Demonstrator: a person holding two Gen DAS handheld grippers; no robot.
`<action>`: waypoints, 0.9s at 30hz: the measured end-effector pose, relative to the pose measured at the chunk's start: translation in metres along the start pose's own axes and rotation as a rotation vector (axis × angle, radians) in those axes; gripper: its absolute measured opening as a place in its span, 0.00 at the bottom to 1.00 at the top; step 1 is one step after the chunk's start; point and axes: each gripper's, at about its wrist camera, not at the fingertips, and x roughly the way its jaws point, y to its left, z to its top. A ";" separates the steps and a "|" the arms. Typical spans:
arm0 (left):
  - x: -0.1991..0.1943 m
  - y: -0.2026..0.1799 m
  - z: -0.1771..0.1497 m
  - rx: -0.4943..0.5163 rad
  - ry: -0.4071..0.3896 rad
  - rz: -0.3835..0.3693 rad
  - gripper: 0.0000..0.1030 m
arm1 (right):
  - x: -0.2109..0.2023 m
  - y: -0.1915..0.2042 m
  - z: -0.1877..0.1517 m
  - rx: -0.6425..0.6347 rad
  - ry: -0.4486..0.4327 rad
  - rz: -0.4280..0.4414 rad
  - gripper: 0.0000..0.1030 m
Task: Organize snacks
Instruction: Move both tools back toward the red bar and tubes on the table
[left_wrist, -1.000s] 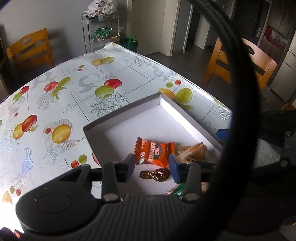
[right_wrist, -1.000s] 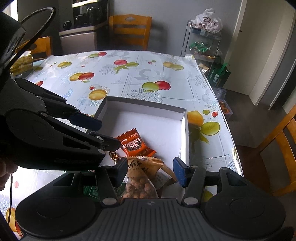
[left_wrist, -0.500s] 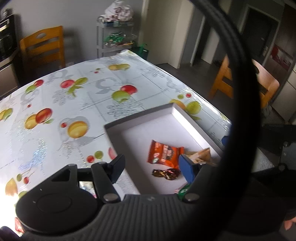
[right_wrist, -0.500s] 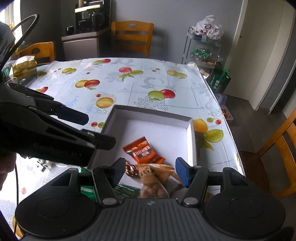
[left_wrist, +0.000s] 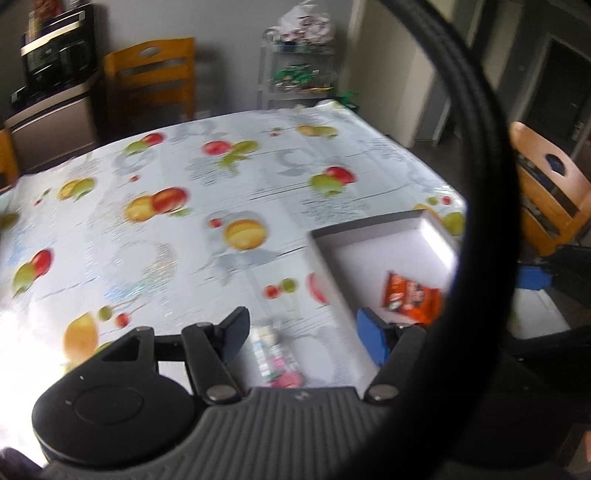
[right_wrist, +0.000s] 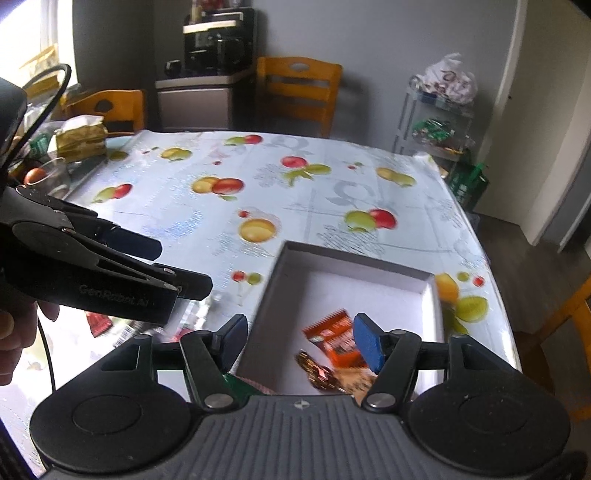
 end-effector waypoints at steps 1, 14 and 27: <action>-0.002 0.007 -0.002 -0.007 0.002 0.016 0.63 | 0.002 0.005 0.002 -0.006 0.000 0.010 0.63; -0.013 0.087 -0.034 -0.164 0.054 0.157 0.63 | 0.021 0.066 0.017 -0.082 0.020 0.106 0.78; 0.000 0.129 -0.063 -0.360 0.098 0.241 0.62 | 0.040 0.095 0.020 -0.110 0.070 0.163 0.84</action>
